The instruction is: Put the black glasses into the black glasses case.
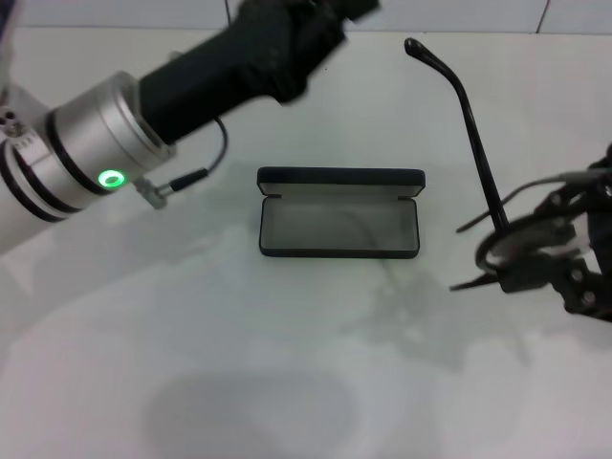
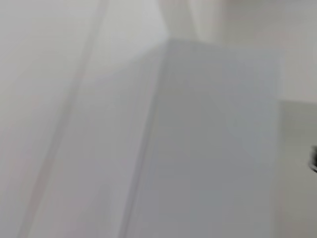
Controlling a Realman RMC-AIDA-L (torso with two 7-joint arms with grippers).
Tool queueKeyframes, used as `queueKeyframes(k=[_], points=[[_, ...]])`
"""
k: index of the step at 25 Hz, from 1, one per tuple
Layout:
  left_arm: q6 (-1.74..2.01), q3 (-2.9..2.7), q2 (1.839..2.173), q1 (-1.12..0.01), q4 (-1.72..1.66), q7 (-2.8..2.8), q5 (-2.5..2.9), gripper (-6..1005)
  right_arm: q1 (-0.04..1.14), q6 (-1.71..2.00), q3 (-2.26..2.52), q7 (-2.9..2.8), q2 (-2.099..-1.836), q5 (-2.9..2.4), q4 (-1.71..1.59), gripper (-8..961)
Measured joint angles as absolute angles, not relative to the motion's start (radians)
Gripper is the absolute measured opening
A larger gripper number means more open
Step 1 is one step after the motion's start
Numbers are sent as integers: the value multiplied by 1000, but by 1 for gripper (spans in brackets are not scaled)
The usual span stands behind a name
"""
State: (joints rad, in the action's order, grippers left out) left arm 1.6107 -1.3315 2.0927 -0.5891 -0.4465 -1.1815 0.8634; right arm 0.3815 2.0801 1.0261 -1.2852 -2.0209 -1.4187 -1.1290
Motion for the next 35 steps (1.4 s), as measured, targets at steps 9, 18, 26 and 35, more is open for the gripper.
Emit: queueKeyframes(k=[9, 18, 26, 35], points=[[1574, -1345, 2088, -610, -426, -1241, 864, 49, 384, 2148, 1031, -1194, -2021, -1358, -1129, 123], [1599, -1406, 2095, -687, -430, -1283, 955, 49, 417, 2147, 1027, -1170, -2020, -1328, -1110, 124], [1699, -1401, 2094, -687, -434, -1271, 942, 48, 456, 2146, 993, -1169, -2008, -1309, -972, 124], [1727, -1398, 2092, -669, -425, -1251, 901, 48, 467, 2137, 986, -1172, -2005, -1314, -906, 125]])
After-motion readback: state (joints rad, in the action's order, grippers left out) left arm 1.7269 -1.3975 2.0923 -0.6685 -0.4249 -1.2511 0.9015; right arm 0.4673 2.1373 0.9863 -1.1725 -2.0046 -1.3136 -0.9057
